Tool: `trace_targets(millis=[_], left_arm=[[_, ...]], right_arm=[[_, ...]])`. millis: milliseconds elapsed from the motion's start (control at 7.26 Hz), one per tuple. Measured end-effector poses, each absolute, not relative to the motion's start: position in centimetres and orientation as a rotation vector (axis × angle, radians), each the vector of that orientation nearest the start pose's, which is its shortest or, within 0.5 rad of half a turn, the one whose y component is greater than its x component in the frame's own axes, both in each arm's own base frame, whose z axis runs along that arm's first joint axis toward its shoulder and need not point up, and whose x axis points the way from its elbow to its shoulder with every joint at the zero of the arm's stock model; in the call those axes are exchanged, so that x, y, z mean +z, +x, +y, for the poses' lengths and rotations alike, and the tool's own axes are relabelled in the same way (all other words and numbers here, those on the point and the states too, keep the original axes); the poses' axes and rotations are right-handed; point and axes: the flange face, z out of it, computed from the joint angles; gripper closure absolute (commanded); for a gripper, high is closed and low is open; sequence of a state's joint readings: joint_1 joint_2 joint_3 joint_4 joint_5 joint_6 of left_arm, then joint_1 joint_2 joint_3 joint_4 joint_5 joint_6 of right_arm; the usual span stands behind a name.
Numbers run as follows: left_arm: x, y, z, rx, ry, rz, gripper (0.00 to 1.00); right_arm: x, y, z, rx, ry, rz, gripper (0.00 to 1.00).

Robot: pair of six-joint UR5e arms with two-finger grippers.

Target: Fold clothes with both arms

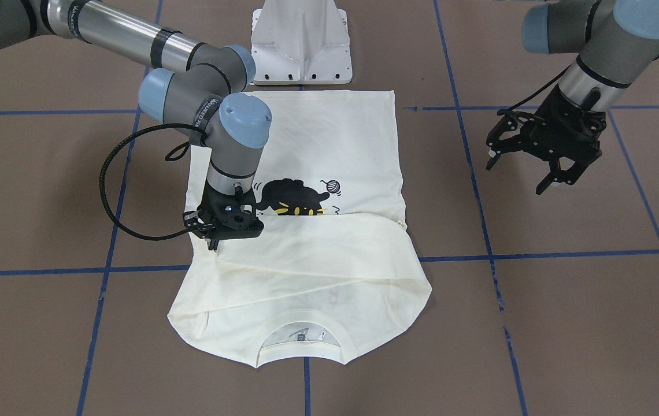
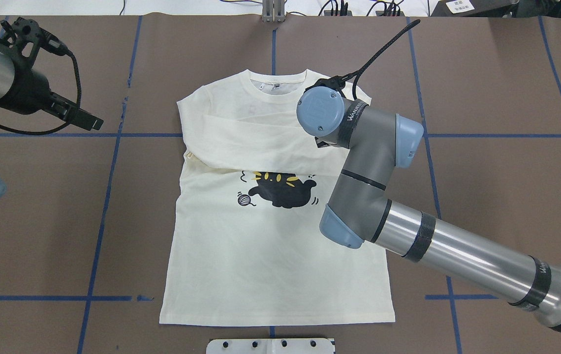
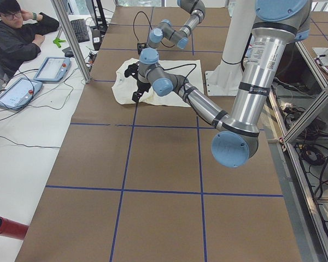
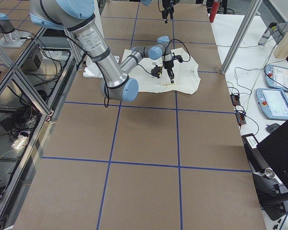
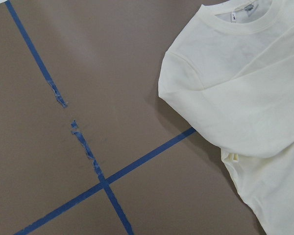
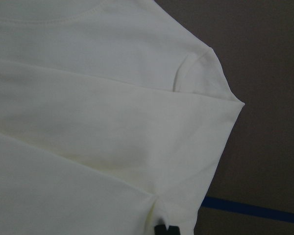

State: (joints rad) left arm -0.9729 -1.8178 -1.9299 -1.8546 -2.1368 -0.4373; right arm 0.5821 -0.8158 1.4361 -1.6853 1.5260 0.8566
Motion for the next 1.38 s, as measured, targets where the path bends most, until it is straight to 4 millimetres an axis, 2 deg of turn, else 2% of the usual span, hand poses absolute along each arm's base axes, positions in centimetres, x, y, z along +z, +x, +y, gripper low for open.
trace_targets(millis=[138,276,551,689,827,965,1102,1240,1378], left_arm=[[32.7,24.6,-50.3,0.399,0.493,0.891,0.00],[32.6,24.6,-50.3,0.399,0.494,0.891,0.00],[32.5,24.8,-50.3,0.397,0.493,0.893,0.00],[32.3,24.9,-50.2,0.390,0.491,0.896,0.00],[31.7,25.0,-50.0,0.379,0.494,0.903,0.00],[30.7,24.9,-49.4,0.379,0.509,0.915,0.00],[29.7,25.2,-48.5,0.386,0.518,0.931,0.00],[29.0,26.5,-46.9,0.366,0.494,0.956,0.00],[28.3,28.3,-44.2,0.303,0.448,0.984,0.01]], right_arm=[[28.4,-54.5,-52.7,-0.119,0.340,-0.374,0.48],[28.5,-54.3,-52.9,-0.116,0.340,-0.374,0.00],[28.0,-52.9,-53.6,-0.087,0.352,-0.412,0.00],[27.4,-50.6,-53.8,-0.067,0.344,-0.480,0.00],[26.6,-47.6,-52.9,-0.043,0.322,-0.566,0.00],[26.6,-44.2,-50.5,-0.016,0.308,-0.634,0.00],[27.1,-41.2,-47.2,0.017,0.291,-0.687,0.00],[27.2,-39.0,-43.3,0.080,0.261,-0.737,0.00],[26.9,-38.0,-39.7,0.145,0.230,-0.780,0.00]])
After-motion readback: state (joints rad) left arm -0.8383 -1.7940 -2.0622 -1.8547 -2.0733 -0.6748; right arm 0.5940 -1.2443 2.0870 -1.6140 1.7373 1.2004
